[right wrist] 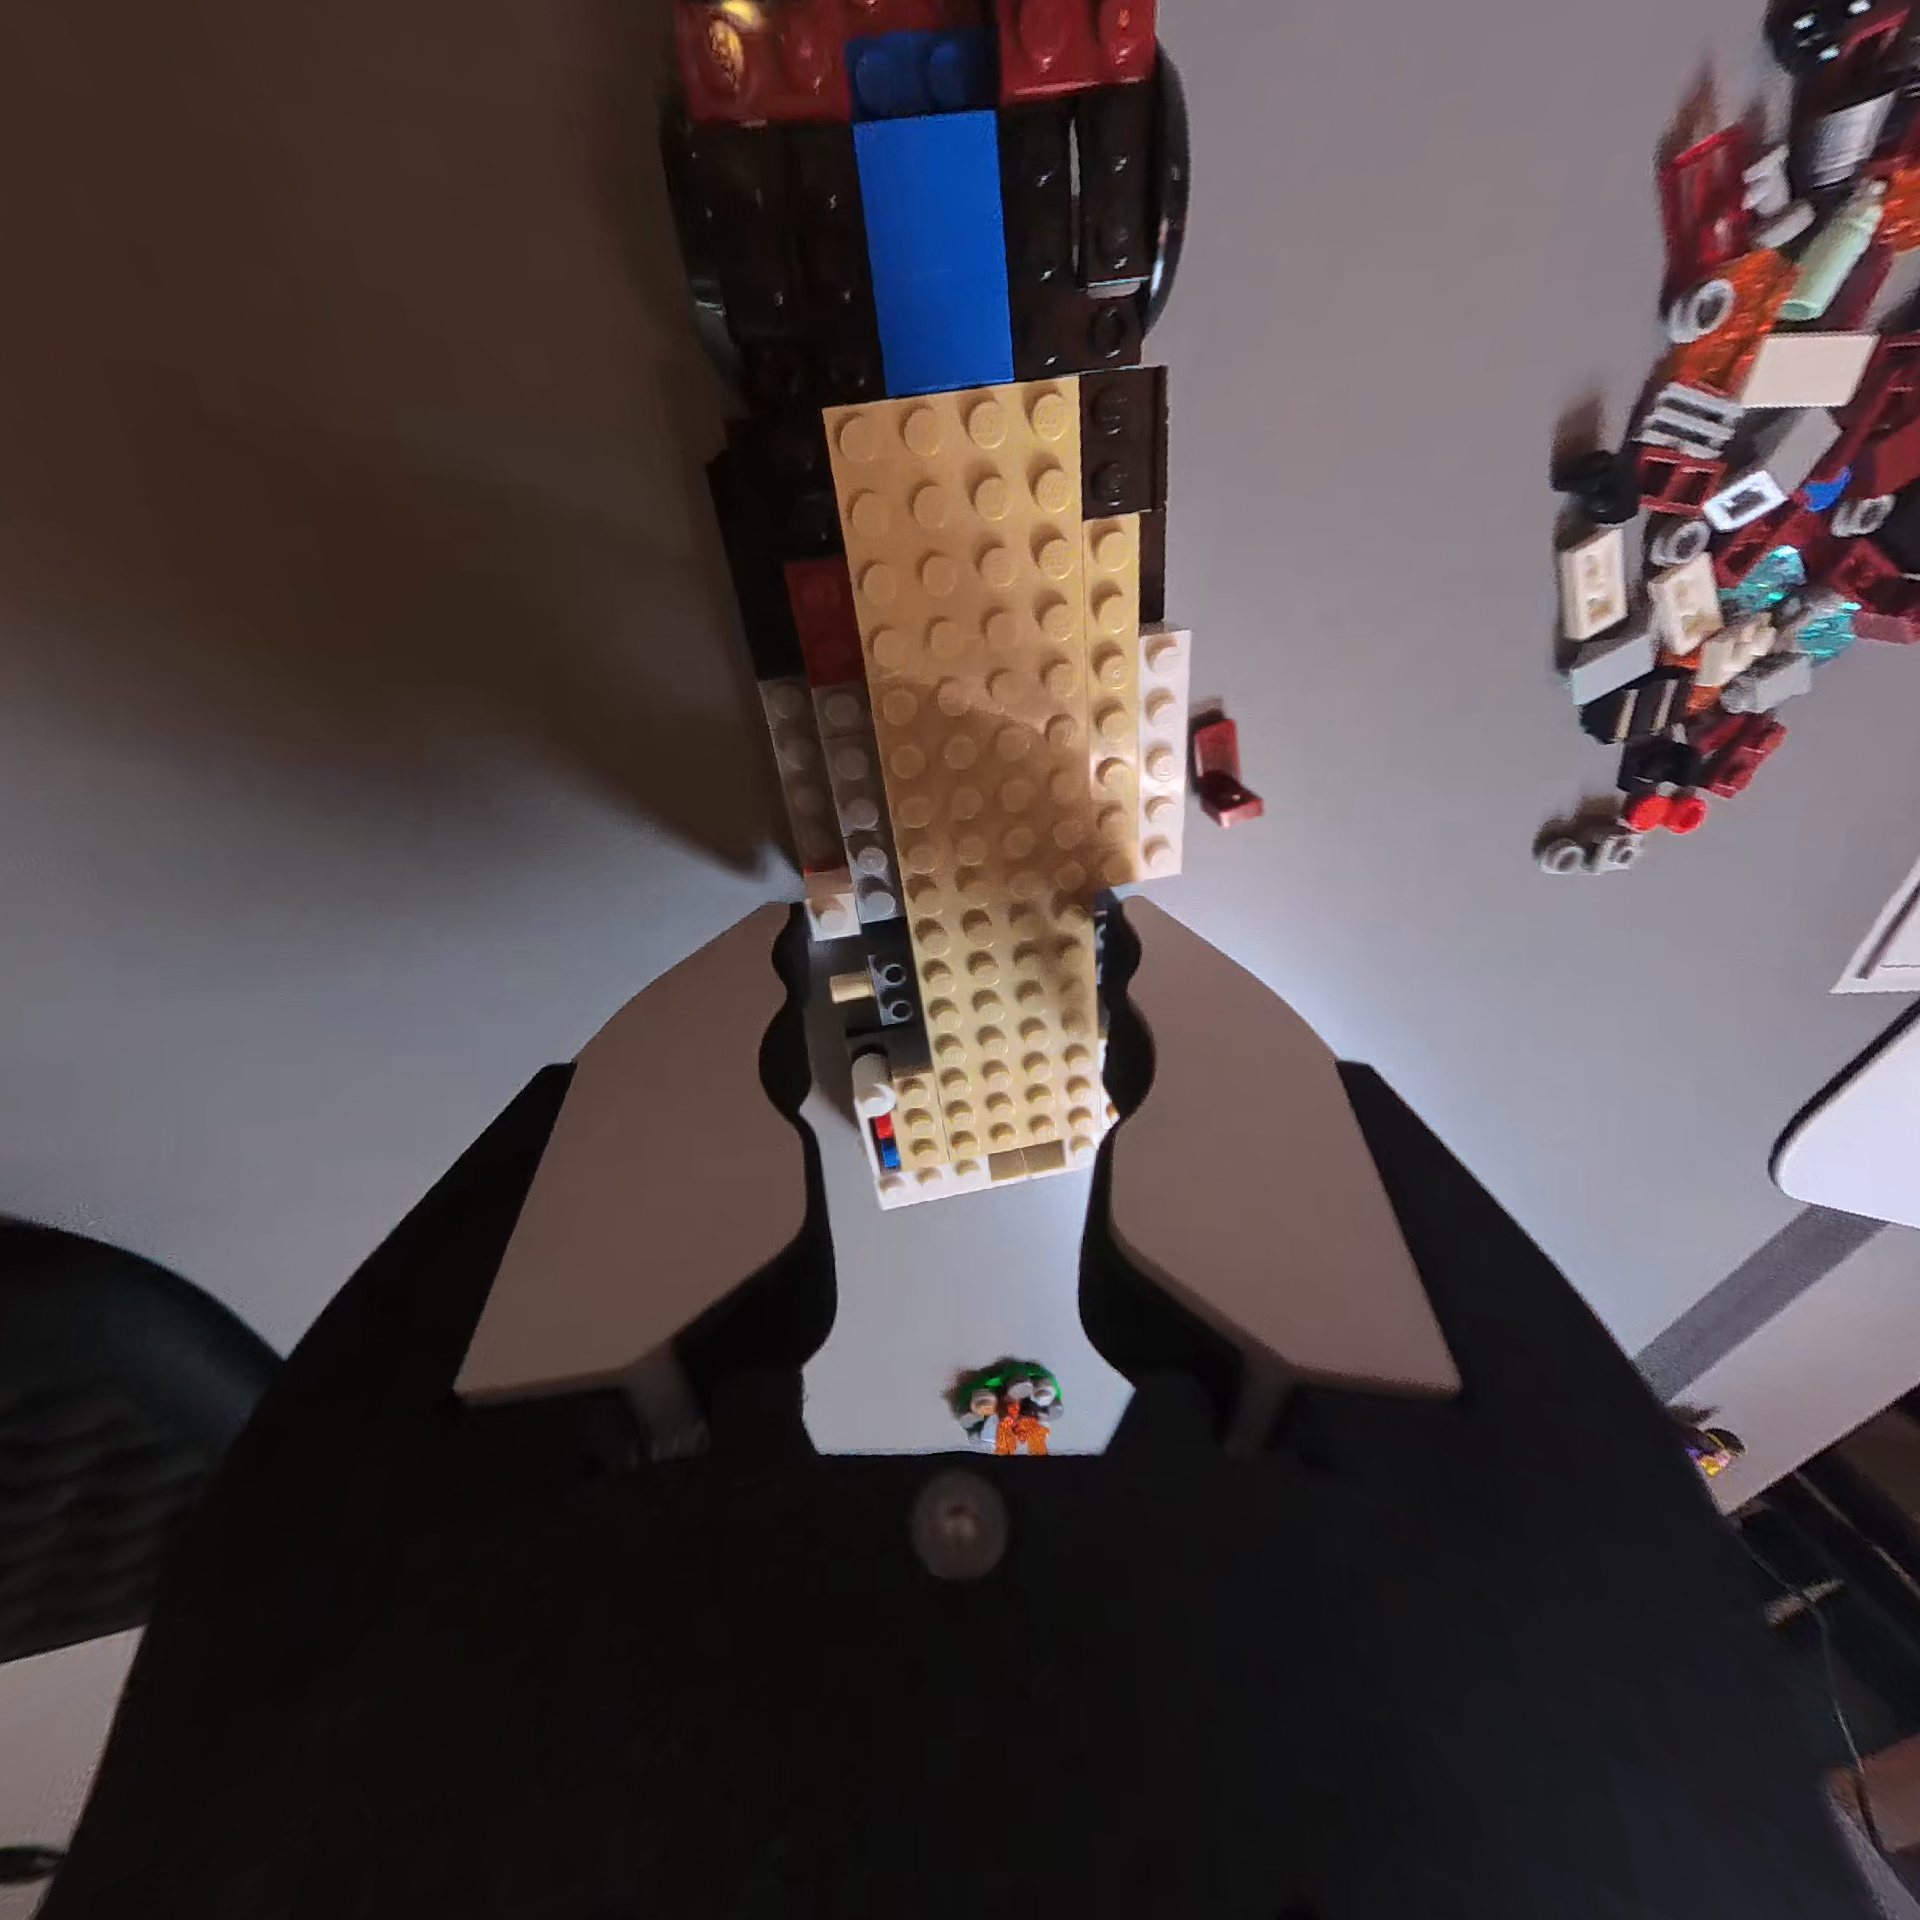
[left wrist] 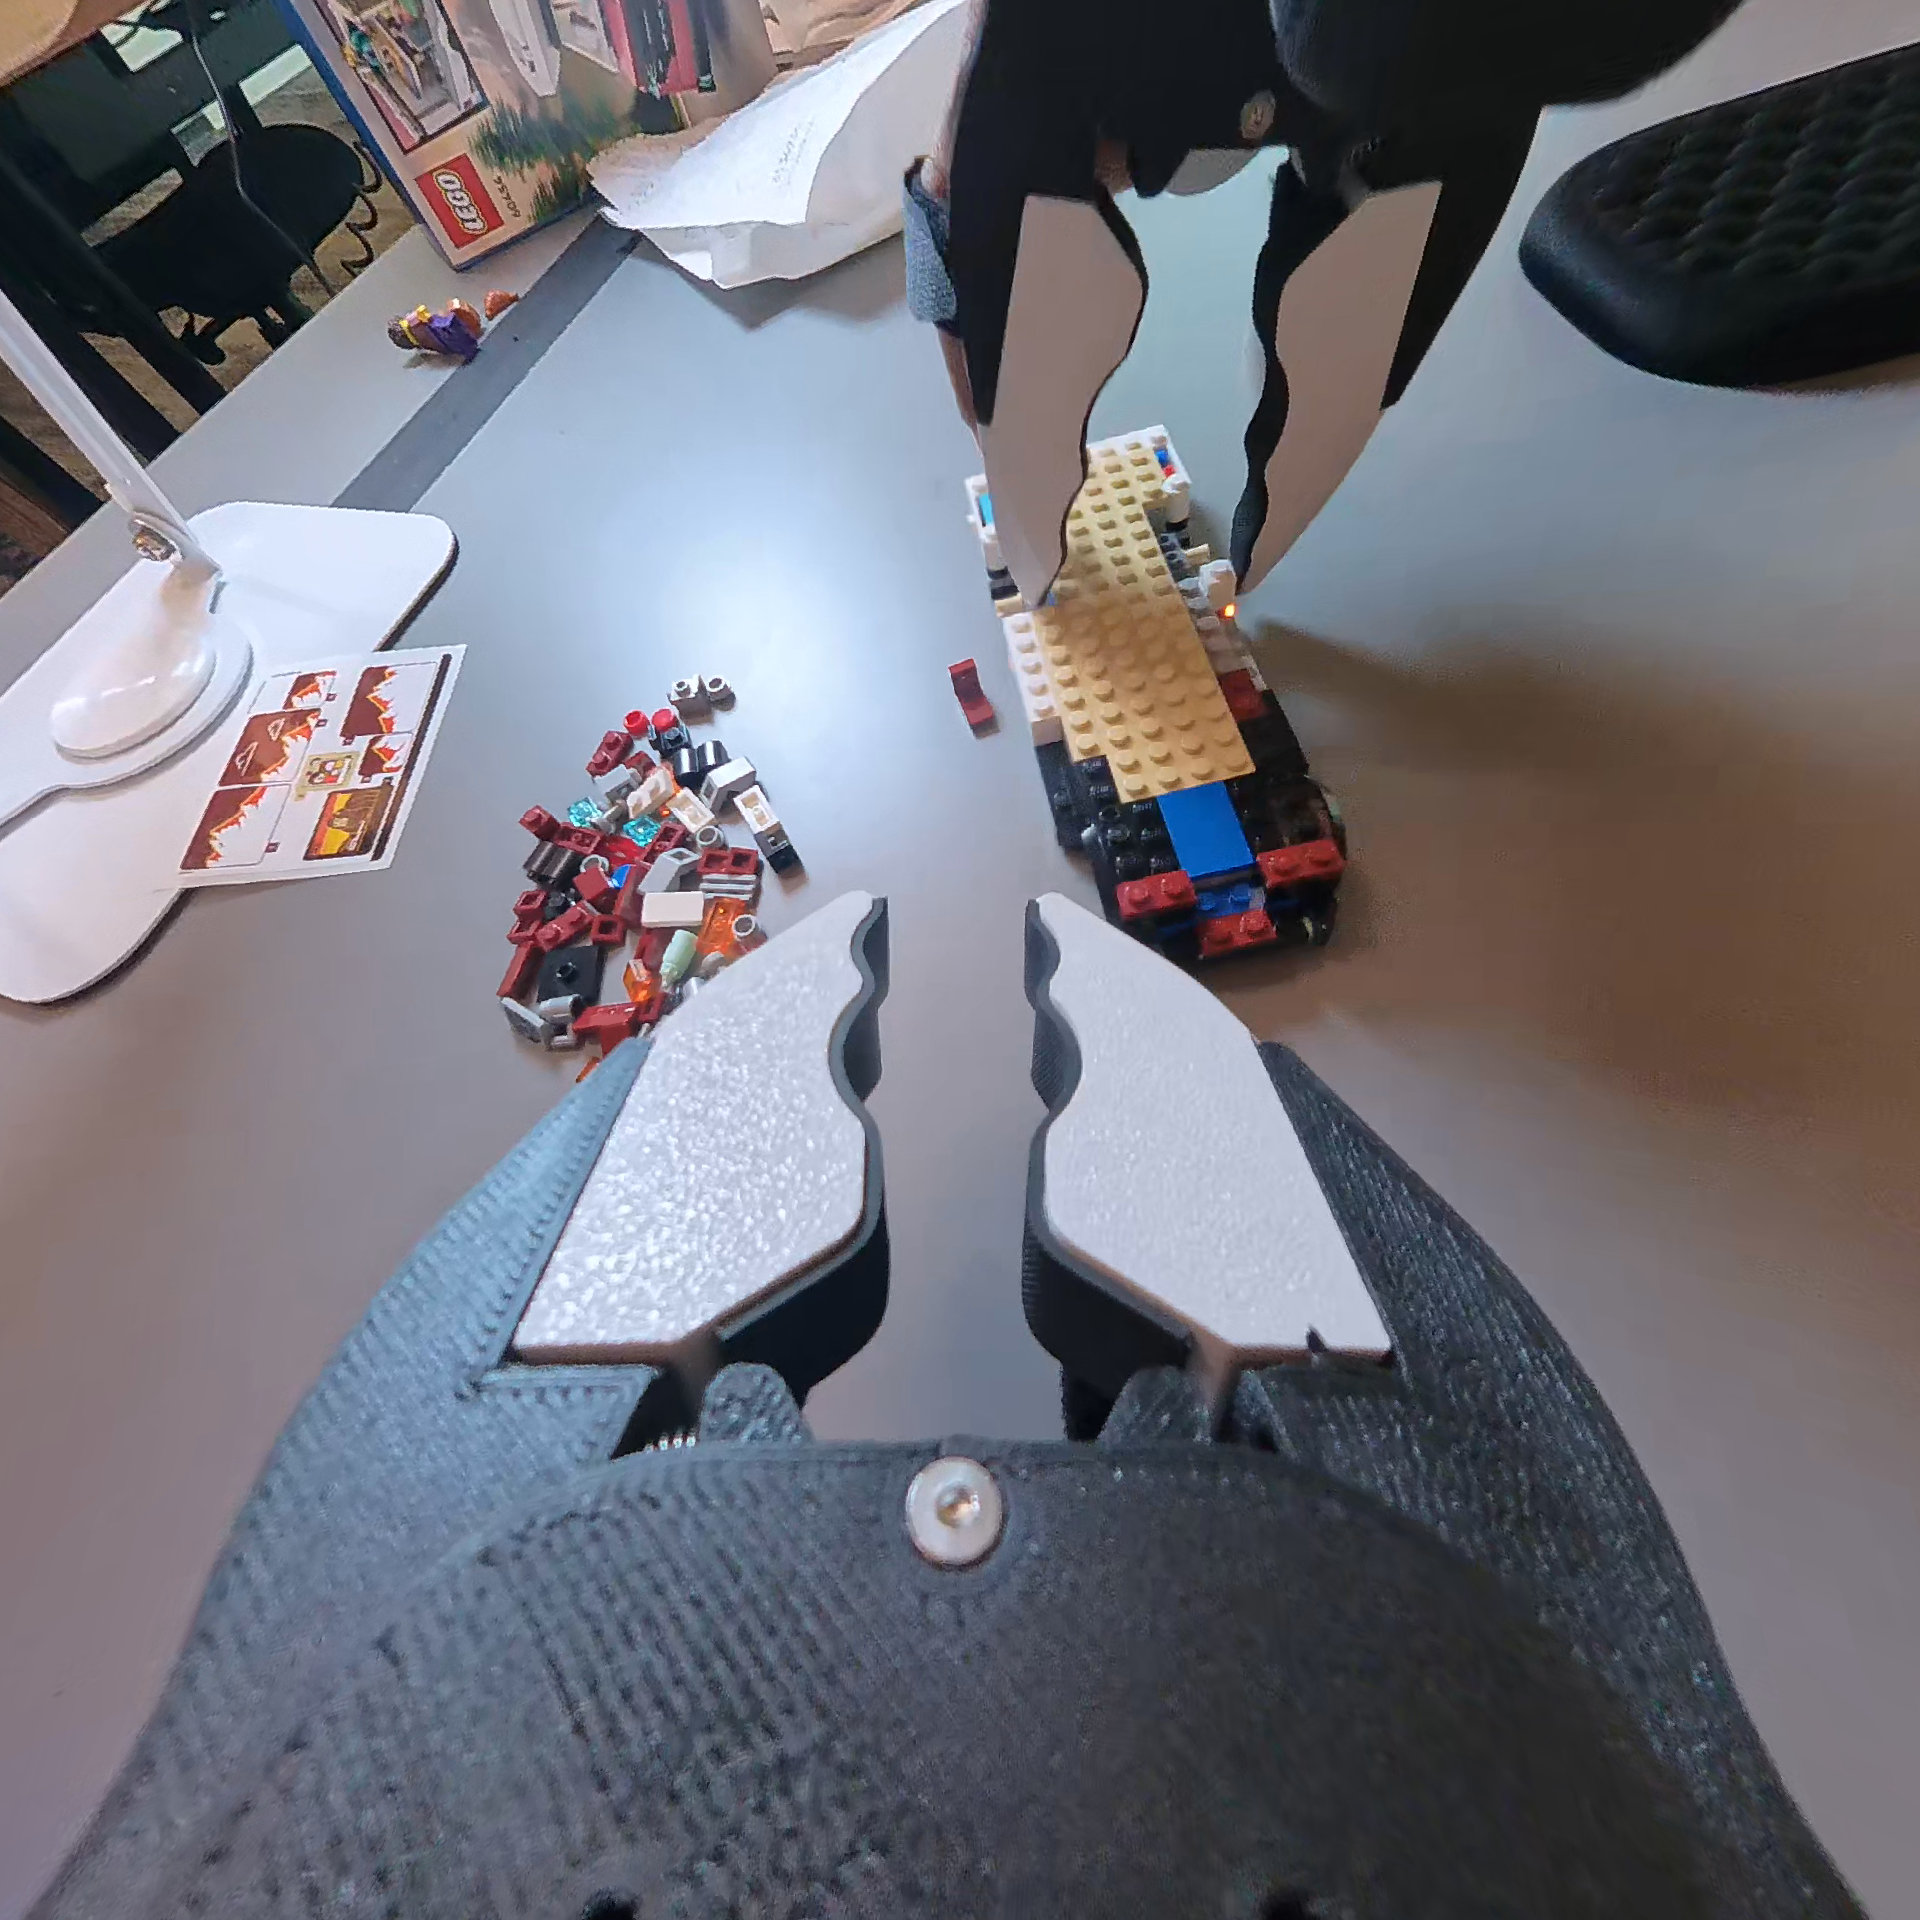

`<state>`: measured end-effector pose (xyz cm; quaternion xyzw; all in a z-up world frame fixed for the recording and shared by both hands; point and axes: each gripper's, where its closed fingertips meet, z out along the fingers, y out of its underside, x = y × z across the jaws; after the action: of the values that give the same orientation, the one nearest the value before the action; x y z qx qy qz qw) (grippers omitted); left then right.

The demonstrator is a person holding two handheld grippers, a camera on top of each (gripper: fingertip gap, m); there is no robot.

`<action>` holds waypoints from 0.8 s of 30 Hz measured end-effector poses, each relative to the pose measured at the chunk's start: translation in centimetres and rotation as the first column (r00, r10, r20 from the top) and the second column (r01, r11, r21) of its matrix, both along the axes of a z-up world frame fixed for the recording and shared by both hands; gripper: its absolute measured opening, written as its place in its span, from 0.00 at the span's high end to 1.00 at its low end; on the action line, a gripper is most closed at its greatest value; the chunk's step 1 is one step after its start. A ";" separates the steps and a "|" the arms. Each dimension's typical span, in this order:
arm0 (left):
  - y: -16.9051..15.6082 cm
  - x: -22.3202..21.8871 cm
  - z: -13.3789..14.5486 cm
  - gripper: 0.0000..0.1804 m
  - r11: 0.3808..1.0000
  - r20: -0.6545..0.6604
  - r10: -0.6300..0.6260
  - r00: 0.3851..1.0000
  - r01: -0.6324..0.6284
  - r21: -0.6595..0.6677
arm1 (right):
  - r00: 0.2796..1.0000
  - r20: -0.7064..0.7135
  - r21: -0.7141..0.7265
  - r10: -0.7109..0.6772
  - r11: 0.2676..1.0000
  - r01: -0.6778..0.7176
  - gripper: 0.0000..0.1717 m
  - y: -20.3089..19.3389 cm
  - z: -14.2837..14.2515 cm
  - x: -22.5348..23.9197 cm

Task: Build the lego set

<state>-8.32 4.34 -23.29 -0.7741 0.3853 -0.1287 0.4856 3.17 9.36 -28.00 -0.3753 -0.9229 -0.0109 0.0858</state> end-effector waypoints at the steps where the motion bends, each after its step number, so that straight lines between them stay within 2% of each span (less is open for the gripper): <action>1: 0.0 0.0 0.0 0.86 1.000 -0.004 0.000 1.000 0.000 0.001 | 1.000 -0.016 -0.010 -0.010 1.000 0.010 0.68 0.0 0.3 -0.2; 8: -0.1 -0.2 -0.8 0.86 0.999 -0.016 -0.011 1.000 0.011 -0.033 | 0.994 -0.092 -0.086 -0.058 0.995 0.050 0.63 -0.7 1.0 -0.6; 14: -1.6 0.5 -3.9 0.84 0.980 -0.084 -0.093 0.992 0.076 -0.185 | 0.995 -0.091 -0.102 -0.028 0.995 0.019 0.60 -1.0 0.3 -1.8; 20: -2.4 1.0 -5.1 0.86 0.972 -0.168 -0.141 0.976 0.104 -0.210 | 0.997 -0.080 -0.085 0.010 0.996 -0.017 0.63 -0.6 0.3 -2.6; 24: -2.2 1.0 -5.2 0.93 0.976 -0.193 -0.138 0.972 0.100 -0.192 | 0.995 -0.089 -0.052 0.036 0.998 -0.041 0.66 -0.2 0.3 -3.1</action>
<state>-7.29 2.12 -28.46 -0.7995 0.4658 -0.1116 0.3625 0.10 9.16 -27.69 -0.3598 -0.9252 0.0322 0.1163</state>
